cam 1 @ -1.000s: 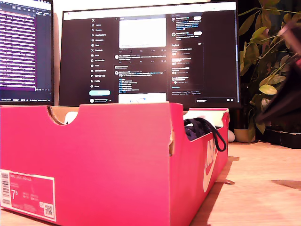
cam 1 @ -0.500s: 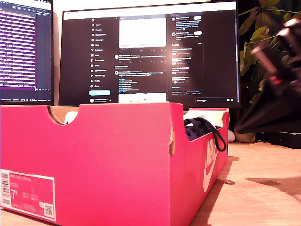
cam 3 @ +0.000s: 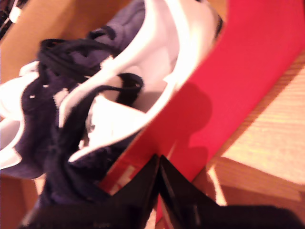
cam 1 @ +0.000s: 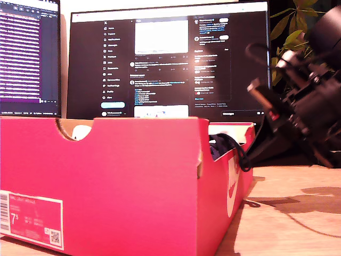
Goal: Close the red shoebox by pushing the lid with your left arm and holding the box in place with your right arm
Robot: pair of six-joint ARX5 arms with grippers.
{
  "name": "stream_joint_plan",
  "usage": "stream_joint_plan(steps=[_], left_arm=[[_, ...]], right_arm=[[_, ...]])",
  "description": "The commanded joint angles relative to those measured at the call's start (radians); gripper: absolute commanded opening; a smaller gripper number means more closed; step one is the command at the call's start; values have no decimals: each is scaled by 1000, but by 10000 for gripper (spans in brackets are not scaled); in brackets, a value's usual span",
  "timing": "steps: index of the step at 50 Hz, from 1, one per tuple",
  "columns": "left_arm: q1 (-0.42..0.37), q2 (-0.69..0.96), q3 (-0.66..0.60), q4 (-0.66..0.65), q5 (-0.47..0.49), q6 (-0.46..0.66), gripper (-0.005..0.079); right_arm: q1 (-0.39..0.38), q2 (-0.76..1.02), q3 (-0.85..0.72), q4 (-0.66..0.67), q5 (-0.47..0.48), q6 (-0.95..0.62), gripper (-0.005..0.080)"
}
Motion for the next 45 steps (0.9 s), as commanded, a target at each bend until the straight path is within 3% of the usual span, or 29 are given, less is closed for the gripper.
stream_joint_plan(steps=[1, 9, 29, 45], left_arm=[[-5, 12, 17, -15, 40, 10, -19], [-5, 11, 67, -53, 147, 11, -19], [-13, 11, 381, -346, 184, 51, -19], [-95, 11, 496, -503, 234, 53, -19]], right_arm=[[29, 21, 19, 21, -6, 0, -12], [28, 23, 19, 24, -6, 0, -12], [29, 23, 19, 24, -6, -8, -12], [28, 23, 19, 45, -6, -20, -12]])
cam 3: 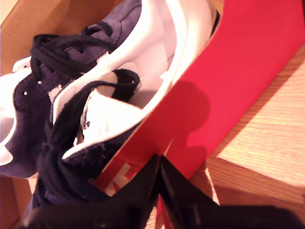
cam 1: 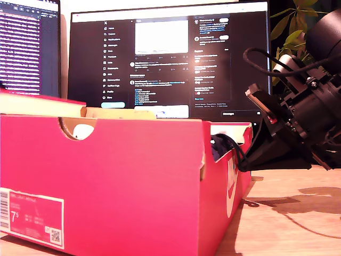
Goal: Close the red shoebox by pushing the lid with your left arm and holding the box in place with your right arm
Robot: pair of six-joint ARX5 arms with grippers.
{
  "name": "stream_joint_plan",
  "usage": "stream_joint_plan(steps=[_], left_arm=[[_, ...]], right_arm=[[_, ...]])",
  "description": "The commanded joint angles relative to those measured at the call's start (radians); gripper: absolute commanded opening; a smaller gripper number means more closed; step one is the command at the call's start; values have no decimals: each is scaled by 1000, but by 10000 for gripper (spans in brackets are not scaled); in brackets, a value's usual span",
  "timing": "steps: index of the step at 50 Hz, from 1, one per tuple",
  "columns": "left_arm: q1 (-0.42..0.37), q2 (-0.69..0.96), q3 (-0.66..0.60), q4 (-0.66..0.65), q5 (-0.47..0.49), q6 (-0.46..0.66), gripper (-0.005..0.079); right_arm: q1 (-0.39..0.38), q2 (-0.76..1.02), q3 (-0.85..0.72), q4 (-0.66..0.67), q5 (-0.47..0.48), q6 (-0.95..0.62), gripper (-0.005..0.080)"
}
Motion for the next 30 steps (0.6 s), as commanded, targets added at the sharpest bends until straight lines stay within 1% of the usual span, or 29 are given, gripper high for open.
stream_joint_plan(steps=[1, 8, 19, 22, 26, 30], left_arm=[[-75, 10, 0, -34, 25, 6, -19], [-130, 10, 20, -76, 15, 5, -19], [-205, 10, 84, -123, -43, 3, -19], [-219, 10, 114, -142, -66, -3, -19], [-233, 9, 152, -164, -126, -5, -19], [-248, 1, 182, -167, -178, -39, -19]], right_arm=[[24, 15, 19, 35, -11, -4, -12], [24, 15, 19, 35, -11, -6, -12], [25, 15, 19, 35, -11, -7, -12], [25, 15, 19, 35, -11, -7, -12], [25, 15, 19, 35, -11, -9, -12], [25, 15, 19, 35, -11, -10, -12]])
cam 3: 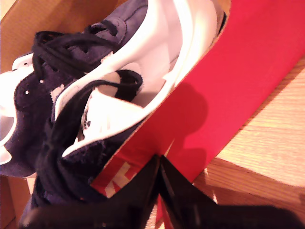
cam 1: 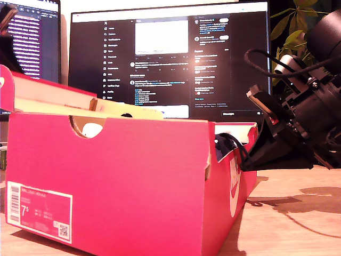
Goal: Close the red shoebox by pushing the lid with your left arm and holding the box in place with your right arm
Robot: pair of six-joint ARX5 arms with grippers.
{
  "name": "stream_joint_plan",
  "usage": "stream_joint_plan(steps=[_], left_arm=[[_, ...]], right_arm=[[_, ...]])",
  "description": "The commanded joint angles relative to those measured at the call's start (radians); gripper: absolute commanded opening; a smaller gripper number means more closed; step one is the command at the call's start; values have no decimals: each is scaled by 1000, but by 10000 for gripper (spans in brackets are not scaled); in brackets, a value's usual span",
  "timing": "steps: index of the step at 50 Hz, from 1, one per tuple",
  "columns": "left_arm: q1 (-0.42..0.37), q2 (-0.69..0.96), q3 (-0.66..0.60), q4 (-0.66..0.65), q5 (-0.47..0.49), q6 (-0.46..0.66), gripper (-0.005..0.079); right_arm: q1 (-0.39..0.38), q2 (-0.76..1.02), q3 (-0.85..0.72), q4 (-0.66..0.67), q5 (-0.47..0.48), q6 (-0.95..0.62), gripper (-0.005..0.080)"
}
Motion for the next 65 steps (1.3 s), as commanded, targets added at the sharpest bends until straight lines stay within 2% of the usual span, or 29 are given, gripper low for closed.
stream_joint_plan(steps=[1, 12, 36, 47, 65], left_arm=[[-105, 2, -17, -38, 7, -19, -19], [-151, -24, 21, -48, -110, -70, -19], [-343, -31, 52, -48, -344, -143, -19], [-419, -31, 61, -48, -396, -164, -19], [-471, -64, 86, -51, -408, -191, -19]], right_arm=[[26, 15, 19, 34, -22, -5, -12], [26, 15, 19, 34, -4, -5, -12], [26, 15, 19, 33, 3, -7, -12], [26, 15, 19, 32, 3, -13, -12], [26, 15, 19, 32, 3, -29, -12]])
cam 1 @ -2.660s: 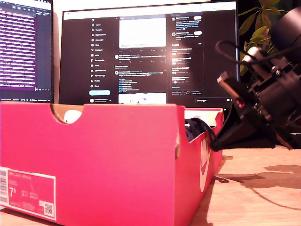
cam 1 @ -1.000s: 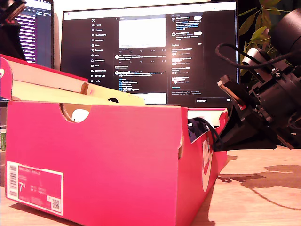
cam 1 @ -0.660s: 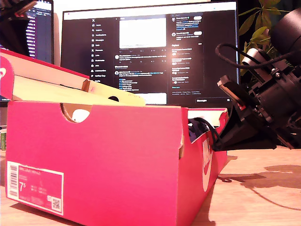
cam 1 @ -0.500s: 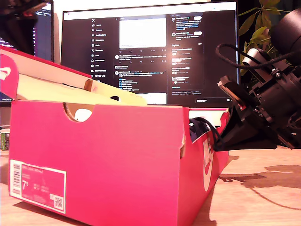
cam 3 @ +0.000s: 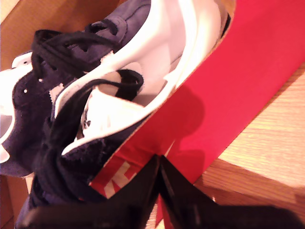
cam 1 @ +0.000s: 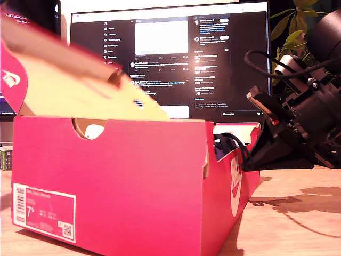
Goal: Close the red shoebox by pushing the lid with your left arm and holding the box in place with your right arm
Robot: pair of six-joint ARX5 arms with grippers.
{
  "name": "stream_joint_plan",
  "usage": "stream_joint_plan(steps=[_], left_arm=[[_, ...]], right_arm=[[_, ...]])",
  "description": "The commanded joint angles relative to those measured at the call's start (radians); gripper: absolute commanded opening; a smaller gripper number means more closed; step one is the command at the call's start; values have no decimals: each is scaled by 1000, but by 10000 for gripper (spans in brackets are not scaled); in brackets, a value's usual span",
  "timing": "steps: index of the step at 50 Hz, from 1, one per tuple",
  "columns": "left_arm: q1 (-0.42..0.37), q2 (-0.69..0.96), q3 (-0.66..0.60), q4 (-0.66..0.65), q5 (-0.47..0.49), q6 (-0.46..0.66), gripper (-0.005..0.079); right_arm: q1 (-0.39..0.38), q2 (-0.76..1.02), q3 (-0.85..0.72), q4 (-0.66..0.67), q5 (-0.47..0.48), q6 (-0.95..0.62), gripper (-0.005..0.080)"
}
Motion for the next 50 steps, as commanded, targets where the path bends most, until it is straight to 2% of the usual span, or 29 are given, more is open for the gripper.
stream_joint_plan(steps=[1, 20, 35, 41, 50], left_arm=[[-101, 79, -73, -50, 66, -8, -19], [-173, 27, -73, -52, 67, -60, -19], [-330, 26, -73, -52, 73, -114, -19], [-391, 26, -73, -49, 80, -131, -19], [-462, 26, -65, 11, 71, -135, -19]], right_arm=[[26, 15, 19, 32, -16, -15, -12], [25, 15, 19, 34, -16, -17, -12], [13, 15, 19, 31, -11, -33, -12], [-49, 11, 19, -36, 21, -83, -12], [-219, -26, 19, -225, 109, -242, -12]])
